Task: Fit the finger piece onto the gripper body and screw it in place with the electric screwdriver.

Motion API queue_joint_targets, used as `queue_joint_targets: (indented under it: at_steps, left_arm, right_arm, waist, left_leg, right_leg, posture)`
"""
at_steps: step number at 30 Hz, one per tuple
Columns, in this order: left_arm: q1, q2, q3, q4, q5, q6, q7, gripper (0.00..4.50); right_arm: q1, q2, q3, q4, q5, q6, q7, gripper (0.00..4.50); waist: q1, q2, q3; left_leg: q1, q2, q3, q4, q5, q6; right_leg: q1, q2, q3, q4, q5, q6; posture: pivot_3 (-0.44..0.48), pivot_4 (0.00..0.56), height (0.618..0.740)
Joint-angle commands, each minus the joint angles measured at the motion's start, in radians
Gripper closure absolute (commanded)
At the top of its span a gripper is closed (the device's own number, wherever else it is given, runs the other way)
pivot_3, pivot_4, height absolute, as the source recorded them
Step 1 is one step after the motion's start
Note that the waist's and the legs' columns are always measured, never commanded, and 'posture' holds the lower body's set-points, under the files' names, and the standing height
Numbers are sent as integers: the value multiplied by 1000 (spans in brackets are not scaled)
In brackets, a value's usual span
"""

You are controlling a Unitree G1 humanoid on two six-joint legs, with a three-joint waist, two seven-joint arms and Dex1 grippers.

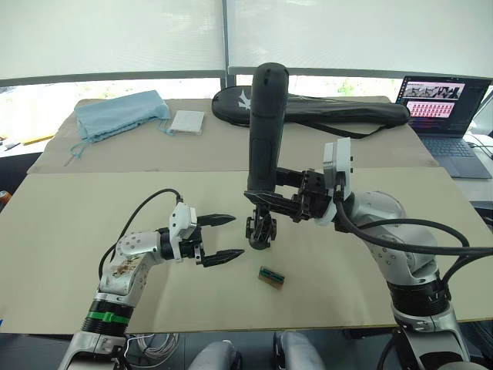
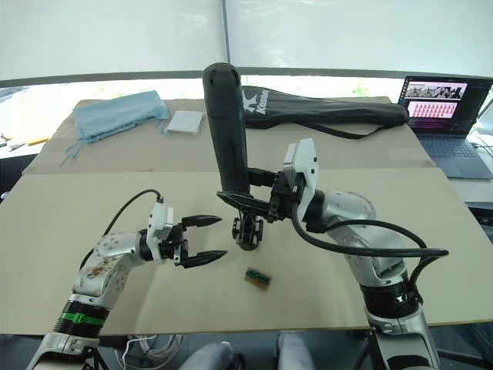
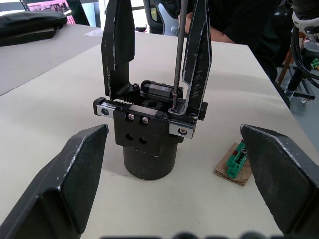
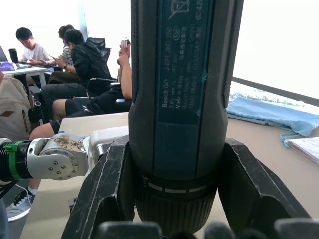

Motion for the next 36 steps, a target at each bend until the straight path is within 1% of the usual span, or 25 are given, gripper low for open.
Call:
queue_joint_targets:
  at_steps: [1, 11, 24, 36]
  left_arm:
    - [-15, -7, -9, -17, 15, -7, 21, 0]
    - [-35, -23, -33, 4, 53, -9, 58, 0]
    - [-23, -41, -41, 66, 77, -60, 50, 0]
    - [-15, -41, -38, 81, 76, -72, 45, 0]
  right_arm:
    - [-19, 6, -16, -37, 10, -13, 5, 2594]
    - [-19, 10, -7, -33, -3, -13, 9, 2594]
    - [-23, 26, -9, -32, -7, -16, 8, 2594]
    - [-24, 35, -14, -36, 0, -16, 6, 2594]
  waist:
    - [0, 0, 0]
    - [0, 0, 0]
    - [0, 0, 0]
    - [0, 0, 0]
  left_leg:
    - [0, 0, 0, 0, 0, 0]
    - [0, 0, 0, 0, 0, 0]
    - [0, 0, 0, 0, 0, 0]
    - [0, 0, 0, 0, 0, 0]
  right_leg:
    - [0, 0, 0, 0, 0, 0]
    - [0, 0, 0, 0, 0, 0]
    - [0, 0, 0, 0, 0, 0]
    - [0, 0, 0, 0, 0, 0]
  posture:
    - [0, 150, 740]
    - [0, 150, 740]
    - [0, 150, 740]
    - [0, 150, 740]
